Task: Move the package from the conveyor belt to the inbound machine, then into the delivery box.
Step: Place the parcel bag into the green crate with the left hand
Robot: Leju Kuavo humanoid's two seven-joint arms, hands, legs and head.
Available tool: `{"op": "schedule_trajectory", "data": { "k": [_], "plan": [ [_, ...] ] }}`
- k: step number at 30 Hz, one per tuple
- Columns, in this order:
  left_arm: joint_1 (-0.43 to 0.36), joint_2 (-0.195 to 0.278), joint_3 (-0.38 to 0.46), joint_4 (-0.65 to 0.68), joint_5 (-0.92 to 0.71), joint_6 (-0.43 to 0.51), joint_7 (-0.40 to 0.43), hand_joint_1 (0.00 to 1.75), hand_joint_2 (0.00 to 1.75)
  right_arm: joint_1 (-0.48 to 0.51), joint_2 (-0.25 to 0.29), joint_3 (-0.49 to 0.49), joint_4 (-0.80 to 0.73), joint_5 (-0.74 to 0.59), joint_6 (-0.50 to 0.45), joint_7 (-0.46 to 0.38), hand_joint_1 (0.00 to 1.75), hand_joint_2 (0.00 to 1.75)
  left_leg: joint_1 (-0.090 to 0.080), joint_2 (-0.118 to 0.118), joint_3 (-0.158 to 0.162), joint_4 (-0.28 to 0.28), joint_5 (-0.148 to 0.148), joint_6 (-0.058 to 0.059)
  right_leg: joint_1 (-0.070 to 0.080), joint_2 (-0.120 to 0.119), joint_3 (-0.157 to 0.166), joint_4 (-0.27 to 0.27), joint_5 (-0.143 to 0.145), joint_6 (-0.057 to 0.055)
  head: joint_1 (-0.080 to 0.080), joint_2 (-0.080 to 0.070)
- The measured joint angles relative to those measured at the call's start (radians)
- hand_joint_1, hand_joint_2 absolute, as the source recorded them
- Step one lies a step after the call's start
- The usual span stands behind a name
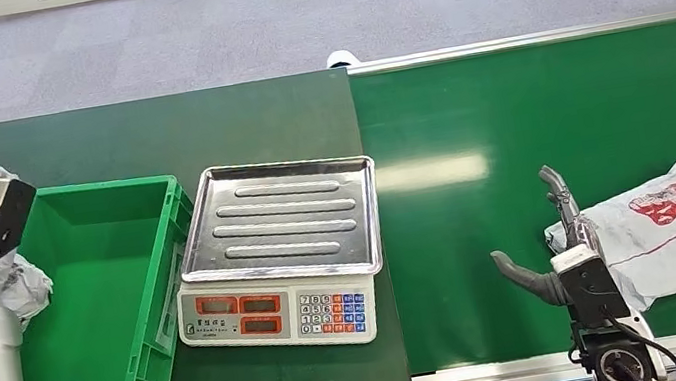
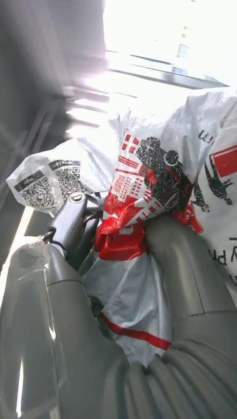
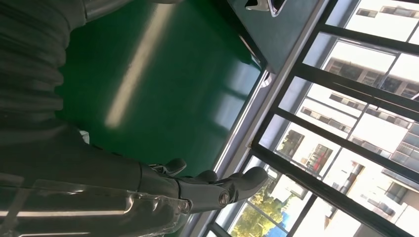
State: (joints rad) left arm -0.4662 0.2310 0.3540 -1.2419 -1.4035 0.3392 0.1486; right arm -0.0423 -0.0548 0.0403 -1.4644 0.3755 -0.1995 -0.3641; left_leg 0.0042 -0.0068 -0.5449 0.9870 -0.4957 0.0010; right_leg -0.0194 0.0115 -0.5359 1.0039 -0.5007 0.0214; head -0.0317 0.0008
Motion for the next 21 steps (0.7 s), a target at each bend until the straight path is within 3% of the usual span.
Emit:
{"op": "schedule_trajectory", "data": {
  "k": [4,10,20,21],
  "plan": [
    [0.033,0.028,-0.06,0.026,0.01,-0.207,-0.032,1.75,1.75,0.0,0.005,-0.012,-0.002,0.015,0.013,0.004,0.0,1.75,0.0,0.0,0.0,0.0,0.0,0.0,0.0,0.0,0.0,0.0,0.0,0.0,0.0,0.0],
    [0.069,0.041,-0.133,0.02,0.031,-0.318,-0.09,1.75,1.75,0.003,0.011,-0.023,-0.01,0.025,0.022,0.005,0.0,1.75,0.0,0.0,0.0,0.0,0.0,0.0,0.0,0.0,0.0,0.0,0.0,0.0,0.0,0.0],
    [0.173,0.044,-0.347,-0.131,0.14,-0.471,-0.218,1.75,1.75,0.003,0.021,-0.05,-0.022,0.038,0.049,0.007,0.0,1.75,0.0,-0.001,-0.001,0.0,0.0,0.0,0.0,0.0,0.0,0.0,0.0,0.0,0.0,0.0],
    [0.175,0.046,-0.365,-0.141,0.147,-0.482,-0.221,1.58,1.75,-0.001,0.021,-0.051,-0.022,0.038,0.051,0.008,0.0,1.75,0.0,-0.002,-0.001,0.0,0.0,0.0,0.0,-0.001,0.0,0.0,0.0,0.0,0.0,0.0]
  ]
}}
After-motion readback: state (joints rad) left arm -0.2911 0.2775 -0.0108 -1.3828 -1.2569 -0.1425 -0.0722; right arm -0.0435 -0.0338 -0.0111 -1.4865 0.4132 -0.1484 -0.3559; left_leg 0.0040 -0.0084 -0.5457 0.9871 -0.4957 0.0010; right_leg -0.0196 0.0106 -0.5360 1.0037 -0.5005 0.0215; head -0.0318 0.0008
